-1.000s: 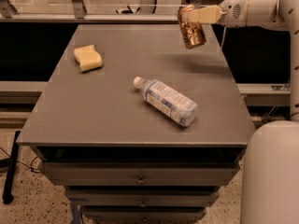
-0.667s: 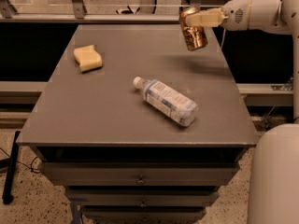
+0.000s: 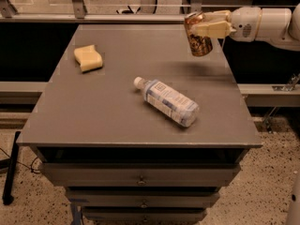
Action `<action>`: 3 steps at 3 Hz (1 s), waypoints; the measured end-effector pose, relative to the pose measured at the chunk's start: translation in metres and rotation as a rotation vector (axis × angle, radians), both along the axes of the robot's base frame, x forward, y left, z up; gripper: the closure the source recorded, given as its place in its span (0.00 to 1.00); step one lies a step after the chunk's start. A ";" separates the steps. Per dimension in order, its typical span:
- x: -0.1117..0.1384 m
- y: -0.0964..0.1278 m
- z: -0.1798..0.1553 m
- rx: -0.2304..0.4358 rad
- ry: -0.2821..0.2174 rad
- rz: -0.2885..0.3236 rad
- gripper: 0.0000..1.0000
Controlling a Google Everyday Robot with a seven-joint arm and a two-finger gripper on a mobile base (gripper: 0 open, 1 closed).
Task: Place orange can upright
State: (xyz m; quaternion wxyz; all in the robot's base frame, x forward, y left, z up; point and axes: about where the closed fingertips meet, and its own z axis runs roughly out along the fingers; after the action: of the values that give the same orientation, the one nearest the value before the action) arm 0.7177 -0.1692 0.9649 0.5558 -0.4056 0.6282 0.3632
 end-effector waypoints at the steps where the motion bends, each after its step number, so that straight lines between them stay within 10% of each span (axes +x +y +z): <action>1: -0.016 0.011 0.003 0.027 -0.150 0.044 1.00; 3: -0.023 0.015 -0.003 0.250 -0.194 0.103 1.00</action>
Offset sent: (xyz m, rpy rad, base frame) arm -0.0347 0.0119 -0.0027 0.2385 -0.2457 0.1135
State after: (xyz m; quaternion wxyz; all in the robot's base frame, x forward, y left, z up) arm 0.6945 -0.1542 0.9617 0.6405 -0.3980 0.5000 0.4259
